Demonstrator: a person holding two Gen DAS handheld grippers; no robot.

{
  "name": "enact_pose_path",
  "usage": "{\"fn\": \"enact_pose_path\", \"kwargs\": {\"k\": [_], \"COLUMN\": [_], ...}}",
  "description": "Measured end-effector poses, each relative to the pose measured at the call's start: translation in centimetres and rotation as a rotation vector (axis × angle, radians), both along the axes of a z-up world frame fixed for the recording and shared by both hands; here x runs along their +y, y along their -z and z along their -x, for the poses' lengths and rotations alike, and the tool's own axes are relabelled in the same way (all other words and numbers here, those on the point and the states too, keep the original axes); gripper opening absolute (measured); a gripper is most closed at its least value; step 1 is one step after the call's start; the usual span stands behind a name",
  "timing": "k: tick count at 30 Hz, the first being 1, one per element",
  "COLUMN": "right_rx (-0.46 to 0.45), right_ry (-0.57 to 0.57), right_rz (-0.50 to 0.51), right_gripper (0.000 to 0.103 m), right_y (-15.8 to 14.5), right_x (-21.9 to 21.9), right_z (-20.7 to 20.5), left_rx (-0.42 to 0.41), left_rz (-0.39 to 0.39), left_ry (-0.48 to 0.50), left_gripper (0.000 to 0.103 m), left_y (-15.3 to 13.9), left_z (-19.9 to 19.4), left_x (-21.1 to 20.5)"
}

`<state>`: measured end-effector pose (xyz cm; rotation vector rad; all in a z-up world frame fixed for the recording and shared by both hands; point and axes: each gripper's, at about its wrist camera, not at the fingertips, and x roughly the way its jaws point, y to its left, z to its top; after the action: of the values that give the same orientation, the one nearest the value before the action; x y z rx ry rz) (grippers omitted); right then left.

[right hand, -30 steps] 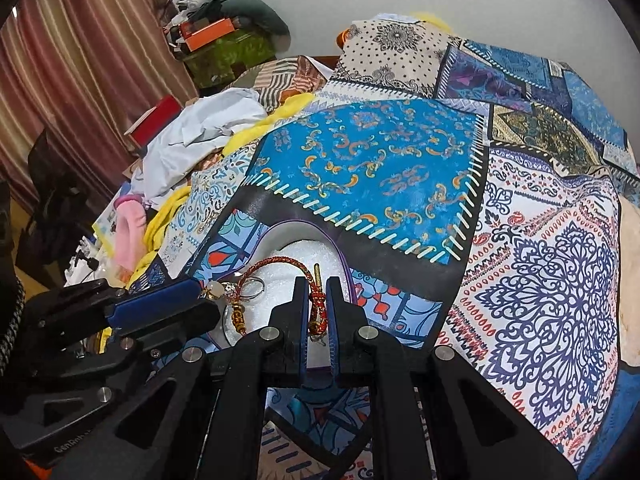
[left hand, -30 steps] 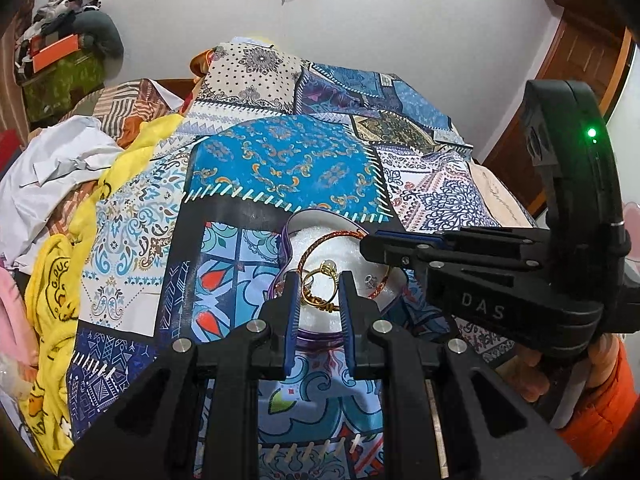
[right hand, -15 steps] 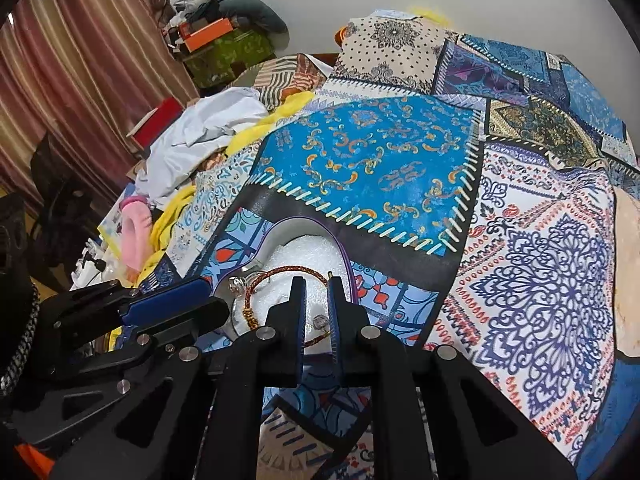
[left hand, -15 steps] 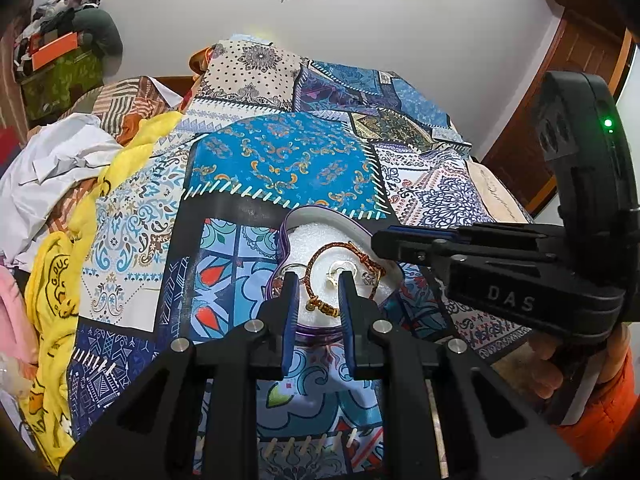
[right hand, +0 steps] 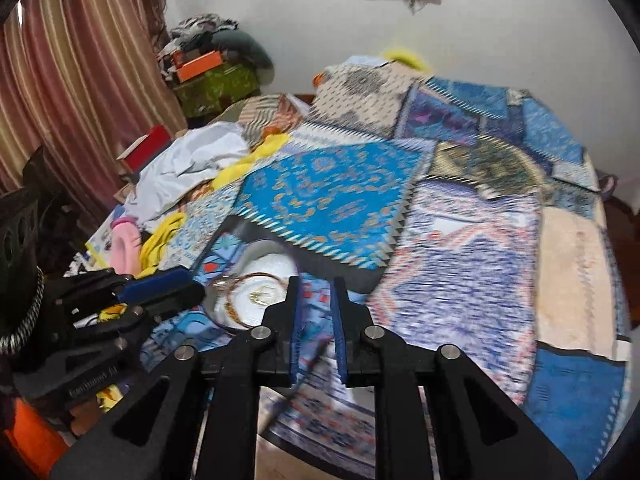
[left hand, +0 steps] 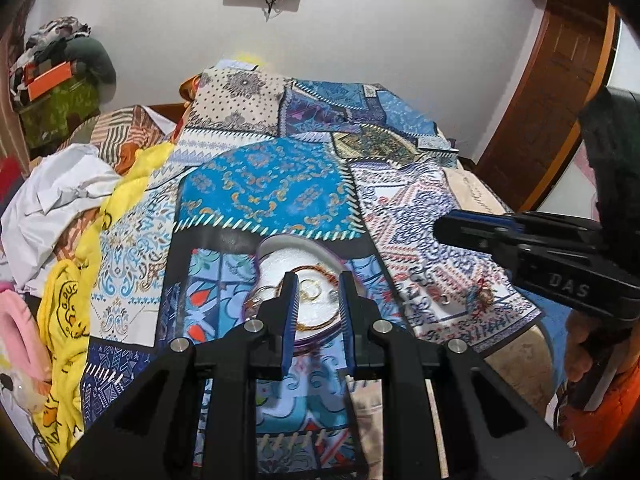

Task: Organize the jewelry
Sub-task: 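Move both tools back to the remaining jewelry on the cloth, then grasp a gold ring with the right tool while the left tool grasps a small silver ring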

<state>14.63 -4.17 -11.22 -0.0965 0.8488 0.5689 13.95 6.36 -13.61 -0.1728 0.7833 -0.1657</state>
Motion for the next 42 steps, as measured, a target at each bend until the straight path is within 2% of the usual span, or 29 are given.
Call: {"fn": "enact_pose_path", "kwargs": {"k": [1,3,4,11,20,28,32,35,42], "right_rx": [-0.012,-0.04,-0.051,-0.068,-0.027,0.002,0.025,0.042,0.064], "right_ry": [0.014,0.049,0.063,0.153,0.195,0.146,0.122,0.109,0.103], "right_rz": [0.002,0.002,0.002,-0.006,-0.004,-0.007,-0.009,-0.013,0.014], "right_gripper": [0.029,0.037,0.037,0.037,0.037,0.037,0.037,0.032,0.031], "right_y": [-0.3,-0.9,-1.1,-1.7,0.1,2.4,3.5,4.1,5.0], "right_x": [-0.7,-2.2,-2.9,-7.5,-10.7,-10.3,-9.6,-9.3,-8.7], "right_z": [0.2,0.5,0.6,1.4,2.7,4.1,4.1,3.9,3.2], "left_rx": [-0.003,-0.007,-0.008,-0.01,0.025,0.073,0.086,0.096,0.105], "left_rz": [-0.002,-0.003,-0.003,-0.016,-0.041,-0.044,-0.043,-0.039,-0.03], "left_ry": [0.005,0.017,0.026,0.103,0.189,0.229,0.233,0.235,0.239], "left_gripper": [0.019,0.02,0.021,0.022,0.022,0.022,0.022,0.022,0.022], "left_y": [-0.2,-0.4,-0.6,-1.0,0.0,1.9,2.6,3.0,3.4], "left_z": [0.0,-0.1,-0.2,-0.6,-1.2,-1.0,-0.7,-0.7,-0.9], "left_x": [-0.4,-1.1,-1.6,-5.5,-9.4,-10.8,-10.8,-10.8,-10.8]}}
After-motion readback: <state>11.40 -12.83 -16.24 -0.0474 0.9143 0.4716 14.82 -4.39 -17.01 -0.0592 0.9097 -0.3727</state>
